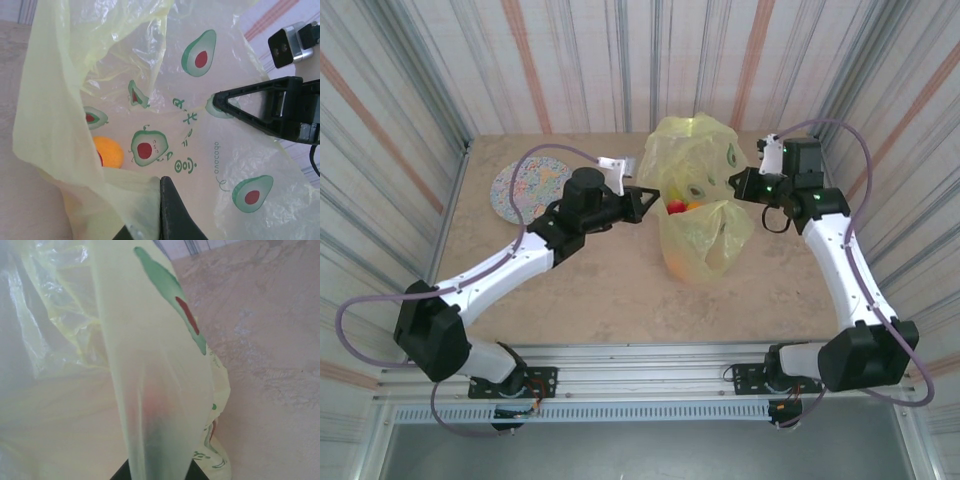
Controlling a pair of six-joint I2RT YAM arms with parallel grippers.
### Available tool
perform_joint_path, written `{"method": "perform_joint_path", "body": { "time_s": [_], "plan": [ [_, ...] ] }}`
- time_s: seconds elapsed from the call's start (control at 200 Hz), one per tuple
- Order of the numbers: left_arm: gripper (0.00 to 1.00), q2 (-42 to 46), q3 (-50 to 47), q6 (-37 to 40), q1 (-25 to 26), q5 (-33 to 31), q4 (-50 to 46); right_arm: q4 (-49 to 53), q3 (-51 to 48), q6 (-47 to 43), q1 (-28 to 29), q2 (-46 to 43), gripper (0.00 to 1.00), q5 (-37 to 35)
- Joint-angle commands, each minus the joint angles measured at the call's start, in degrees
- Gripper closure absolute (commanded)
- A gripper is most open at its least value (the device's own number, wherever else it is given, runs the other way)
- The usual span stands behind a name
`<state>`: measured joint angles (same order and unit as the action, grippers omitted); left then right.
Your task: Place the fruits into the plastic bag
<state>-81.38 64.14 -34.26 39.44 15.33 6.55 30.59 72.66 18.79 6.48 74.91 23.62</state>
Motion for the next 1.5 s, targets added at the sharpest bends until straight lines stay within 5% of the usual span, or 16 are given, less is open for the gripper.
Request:
{"method": "perform_joint_path", "body": {
  "time_s": [0.0, 0.155, 0.336, 0.631, 0.847, 1.197, 1.328, 1.448, 1.493],
  "plan": [
    [1.0, -1.9, 2.34, 1.65, -0.38, -0.3, -0.51, -2.18, 0.23, -0.24, 0.53, 3.14, 0.98, -0.15],
    [0.99, -7.01, 3.56, 1.47, -1.92, 0.18, -1.25, -3.95, -0.2, 0.11, 0.68, 8.0, 0.96, 0.2],
    [0.87, -11.84, 5.29, 0.96, -4.25, 2.7, -1.8, -3.63, 1.19, 0.11, 0.47, 11.95, 0.88, 0.0],
    [0.42, -6.59, 2.89, 4.84, -5.12, 0.3, -4.57, -0.6, 4.56, 0.03, 0.46, 7.33, 0.58, -0.71],
    [0.23, 1.76, -2.46, 9.96, -5.79, -7.58, -6.11, 1.35, 6.48, -1.11, 0.29, 0.78, 0.39, -4.23],
    [0.07, 16.44, -12.84, 14.51, -6.36, -19.44, -4.81, 1.34, 2.45, -3.12, 0.2, -10.86, 0.31, -17.91],
    [0.01, 22.22, -18.27, 15.92, -6.46, -27.1, -3.66, -0.42, -2.05, -4.35, 0.13, -15.93, 0.22, -25.57],
    [0.01, 25.56, -22.6, 16.81, -8.0, -32.23, -3.81, -3.61, -8.32, -4.7, 0.09, -20.69, 0.0, -32.35],
    [0.01, 26.16, -23.81, 16.73, -9.12, -32.95, -4.25, -5.35, -10.86, -4.69, -0.02, -21.98, 0.01, -34.07]
  ]
}}
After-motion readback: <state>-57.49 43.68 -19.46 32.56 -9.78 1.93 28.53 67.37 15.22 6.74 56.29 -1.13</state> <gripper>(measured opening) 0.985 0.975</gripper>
